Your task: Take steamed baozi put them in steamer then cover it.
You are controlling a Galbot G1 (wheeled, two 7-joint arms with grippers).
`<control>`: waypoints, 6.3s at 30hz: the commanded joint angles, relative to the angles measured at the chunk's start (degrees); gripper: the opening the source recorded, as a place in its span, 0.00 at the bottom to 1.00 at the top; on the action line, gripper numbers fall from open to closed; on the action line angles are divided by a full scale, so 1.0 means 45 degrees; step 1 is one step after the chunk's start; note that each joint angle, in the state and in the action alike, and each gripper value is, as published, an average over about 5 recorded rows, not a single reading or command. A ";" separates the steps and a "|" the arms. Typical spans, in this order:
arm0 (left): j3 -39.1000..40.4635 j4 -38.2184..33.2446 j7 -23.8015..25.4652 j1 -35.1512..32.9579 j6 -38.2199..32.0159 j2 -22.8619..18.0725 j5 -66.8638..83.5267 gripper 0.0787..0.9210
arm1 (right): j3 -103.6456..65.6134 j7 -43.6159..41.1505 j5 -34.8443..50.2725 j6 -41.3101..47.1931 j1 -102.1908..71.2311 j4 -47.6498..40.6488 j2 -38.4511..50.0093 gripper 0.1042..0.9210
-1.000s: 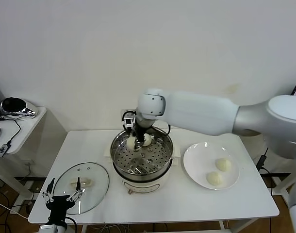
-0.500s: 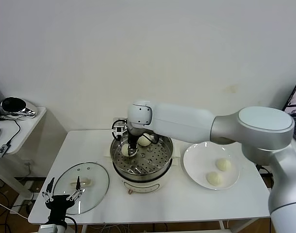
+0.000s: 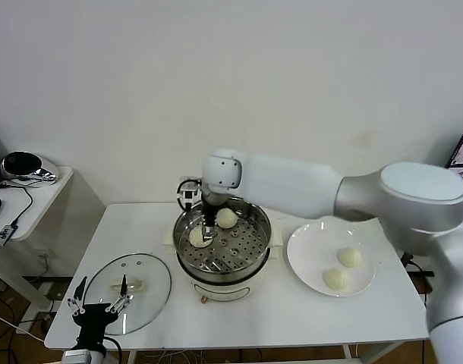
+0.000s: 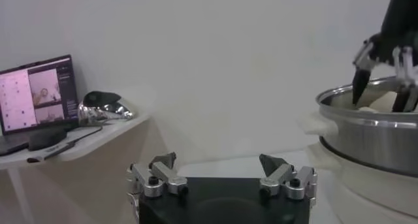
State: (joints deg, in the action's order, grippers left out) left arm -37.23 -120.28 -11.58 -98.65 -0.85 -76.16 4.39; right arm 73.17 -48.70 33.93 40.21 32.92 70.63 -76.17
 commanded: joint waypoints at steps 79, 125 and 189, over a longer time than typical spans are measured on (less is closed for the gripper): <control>-0.0195 0.0275 -0.0004 -0.0491 -0.0036 -0.0211 -0.0470 0.88 | -0.5414 -0.3893 -0.8783 -0.6467 -0.5715 0.1396 0.8934 0.53; -0.0510 -0.0124 -0.0096 -0.0367 -0.0071 -0.0472 -0.0286 0.88 | 0.0033 -0.2398 -0.9215 -1.2782 -0.1005 0.2308 0.0951 0.56; -0.0022 0.0213 -0.0057 -0.0184 -0.0181 0.0066 -0.0314 0.88 | -0.6884 -0.3918 -1.0039 -0.7089 -0.6751 0.0516 1.0738 0.88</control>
State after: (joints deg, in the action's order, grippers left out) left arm -37.35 -119.31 -11.83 -99.32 -1.65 -75.89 3.04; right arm 56.91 -66.76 -4.72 7.76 20.09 81.03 -32.29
